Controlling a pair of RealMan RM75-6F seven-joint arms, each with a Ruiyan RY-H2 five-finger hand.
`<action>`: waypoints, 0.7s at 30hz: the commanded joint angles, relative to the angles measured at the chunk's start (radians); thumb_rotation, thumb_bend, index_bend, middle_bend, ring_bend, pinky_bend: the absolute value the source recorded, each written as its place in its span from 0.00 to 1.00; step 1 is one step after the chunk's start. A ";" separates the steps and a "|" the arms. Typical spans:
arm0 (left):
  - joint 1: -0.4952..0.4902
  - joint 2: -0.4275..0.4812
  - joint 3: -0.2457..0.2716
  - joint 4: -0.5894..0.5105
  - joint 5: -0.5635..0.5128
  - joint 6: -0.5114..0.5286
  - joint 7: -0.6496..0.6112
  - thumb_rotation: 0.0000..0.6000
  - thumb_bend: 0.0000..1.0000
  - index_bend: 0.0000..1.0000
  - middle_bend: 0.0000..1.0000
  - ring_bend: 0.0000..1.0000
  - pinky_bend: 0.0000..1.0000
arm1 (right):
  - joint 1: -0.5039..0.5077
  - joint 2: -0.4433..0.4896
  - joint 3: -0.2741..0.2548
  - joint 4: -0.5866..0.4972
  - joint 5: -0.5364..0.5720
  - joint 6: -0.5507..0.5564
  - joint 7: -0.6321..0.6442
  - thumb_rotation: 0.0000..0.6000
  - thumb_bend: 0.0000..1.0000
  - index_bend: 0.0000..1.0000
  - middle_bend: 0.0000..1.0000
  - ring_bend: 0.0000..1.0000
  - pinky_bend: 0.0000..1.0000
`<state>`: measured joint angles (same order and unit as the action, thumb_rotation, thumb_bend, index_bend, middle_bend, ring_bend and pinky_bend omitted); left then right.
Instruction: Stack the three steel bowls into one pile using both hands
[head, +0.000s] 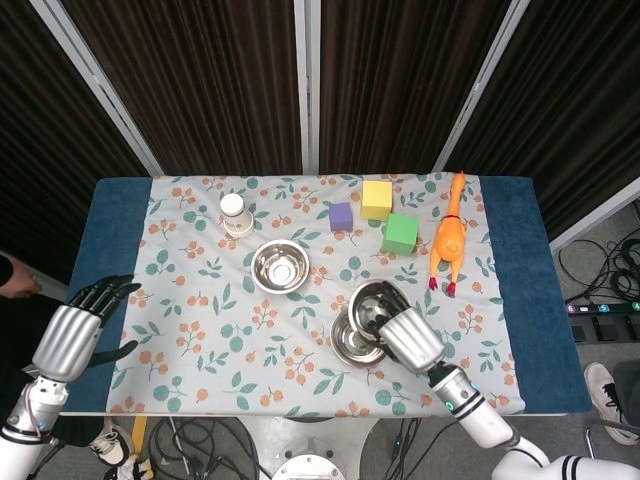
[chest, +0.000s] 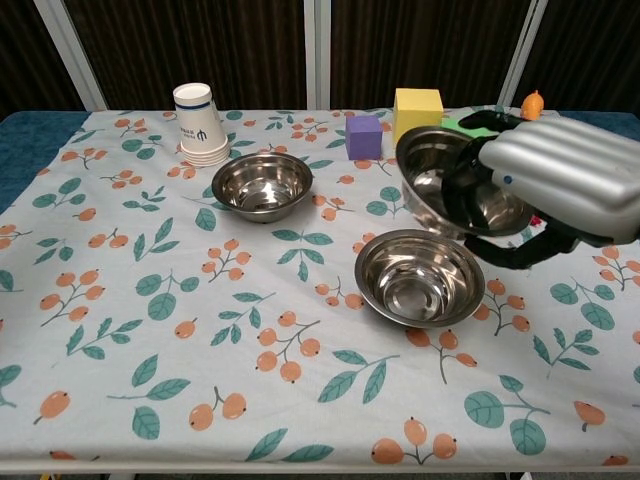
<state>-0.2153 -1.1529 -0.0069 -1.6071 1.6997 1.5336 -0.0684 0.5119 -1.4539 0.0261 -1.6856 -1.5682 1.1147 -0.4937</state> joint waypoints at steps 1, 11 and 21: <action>0.003 0.006 0.001 0.004 0.002 0.008 -0.030 1.00 0.10 0.23 0.26 0.19 0.30 | 0.020 -0.004 -0.011 -0.017 0.058 -0.071 -0.048 1.00 0.38 0.73 0.63 0.28 0.01; 0.003 0.004 0.003 0.025 -0.015 -0.011 -0.044 1.00 0.10 0.23 0.26 0.19 0.30 | 0.074 -0.004 -0.009 0.006 0.173 -0.211 -0.074 1.00 0.01 0.38 0.38 0.11 0.00; -0.002 0.004 -0.001 0.017 -0.016 -0.019 -0.028 1.00 0.10 0.24 0.26 0.19 0.30 | 0.079 0.142 0.006 -0.170 0.214 -0.170 -0.127 1.00 0.00 0.00 0.10 0.00 0.00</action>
<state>-0.2158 -1.1494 -0.0075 -1.5884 1.6821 1.5161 -0.0993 0.5991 -1.3618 0.0258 -1.8004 -1.3381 0.9038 -0.6098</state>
